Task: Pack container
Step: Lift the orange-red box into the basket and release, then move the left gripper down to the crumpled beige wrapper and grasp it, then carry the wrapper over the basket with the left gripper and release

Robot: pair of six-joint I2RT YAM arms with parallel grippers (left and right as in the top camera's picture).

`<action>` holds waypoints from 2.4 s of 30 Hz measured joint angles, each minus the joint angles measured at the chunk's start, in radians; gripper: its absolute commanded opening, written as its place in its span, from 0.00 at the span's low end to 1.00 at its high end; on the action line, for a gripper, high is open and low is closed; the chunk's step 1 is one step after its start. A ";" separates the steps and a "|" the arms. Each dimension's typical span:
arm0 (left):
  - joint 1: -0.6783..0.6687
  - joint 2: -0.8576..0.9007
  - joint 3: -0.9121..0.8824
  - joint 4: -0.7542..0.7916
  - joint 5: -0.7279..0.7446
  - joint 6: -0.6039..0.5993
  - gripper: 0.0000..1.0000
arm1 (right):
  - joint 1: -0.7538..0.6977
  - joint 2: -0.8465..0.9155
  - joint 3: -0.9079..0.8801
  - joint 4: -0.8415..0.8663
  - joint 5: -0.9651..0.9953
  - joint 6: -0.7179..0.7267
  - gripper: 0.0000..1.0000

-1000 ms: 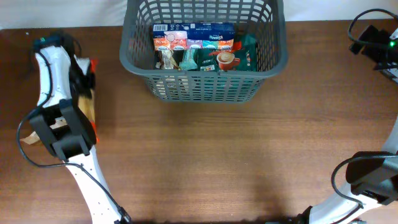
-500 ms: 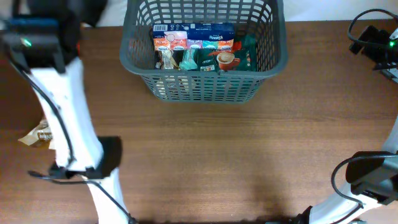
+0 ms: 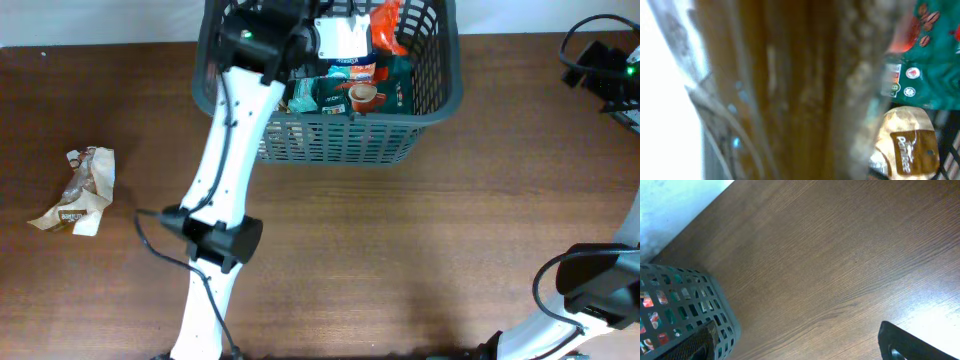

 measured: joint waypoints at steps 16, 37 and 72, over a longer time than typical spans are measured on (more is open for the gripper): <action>-0.004 -0.026 -0.190 0.013 -0.129 -0.229 0.99 | 0.000 0.000 0.000 0.000 0.000 0.000 0.99; 0.729 -0.454 -0.864 0.055 -0.070 -0.633 0.99 | 0.000 0.000 0.000 0.000 0.000 0.000 0.99; 0.917 -0.001 -0.603 -0.092 0.028 -0.799 0.02 | 0.000 0.000 0.000 0.000 0.000 0.000 0.99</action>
